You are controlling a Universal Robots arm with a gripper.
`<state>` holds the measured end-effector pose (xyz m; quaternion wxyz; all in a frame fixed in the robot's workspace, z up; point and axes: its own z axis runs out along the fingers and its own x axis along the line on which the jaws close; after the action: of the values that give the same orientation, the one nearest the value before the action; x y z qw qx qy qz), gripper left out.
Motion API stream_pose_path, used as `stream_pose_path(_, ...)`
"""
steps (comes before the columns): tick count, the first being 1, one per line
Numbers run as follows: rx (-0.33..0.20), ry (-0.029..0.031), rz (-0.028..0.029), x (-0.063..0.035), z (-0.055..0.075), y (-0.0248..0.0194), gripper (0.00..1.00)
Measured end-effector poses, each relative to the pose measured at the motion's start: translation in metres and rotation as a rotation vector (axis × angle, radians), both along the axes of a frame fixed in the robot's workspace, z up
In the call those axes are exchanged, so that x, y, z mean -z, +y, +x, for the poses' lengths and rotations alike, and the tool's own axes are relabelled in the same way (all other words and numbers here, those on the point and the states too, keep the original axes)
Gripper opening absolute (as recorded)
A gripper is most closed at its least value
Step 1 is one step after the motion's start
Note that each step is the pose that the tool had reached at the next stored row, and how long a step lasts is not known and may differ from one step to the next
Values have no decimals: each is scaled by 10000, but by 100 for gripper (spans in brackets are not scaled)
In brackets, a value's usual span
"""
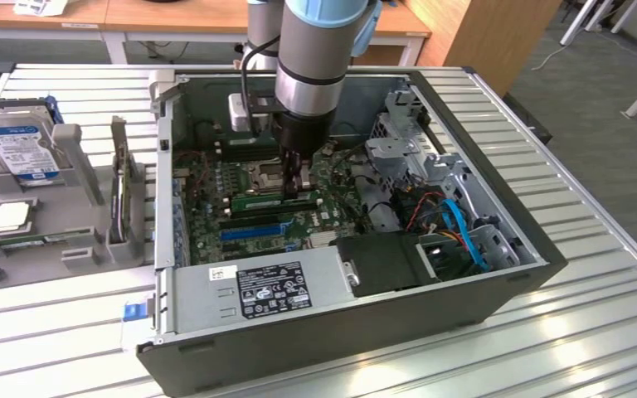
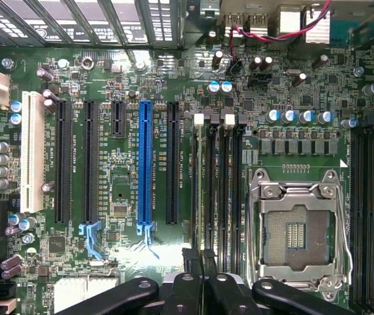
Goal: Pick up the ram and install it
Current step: 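Insert the ram into the slot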
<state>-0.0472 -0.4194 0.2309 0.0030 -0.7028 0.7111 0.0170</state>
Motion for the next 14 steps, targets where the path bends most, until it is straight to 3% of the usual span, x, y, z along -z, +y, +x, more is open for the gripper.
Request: stream_pose_path(14,1,-1,0,-9,-2,0,11)
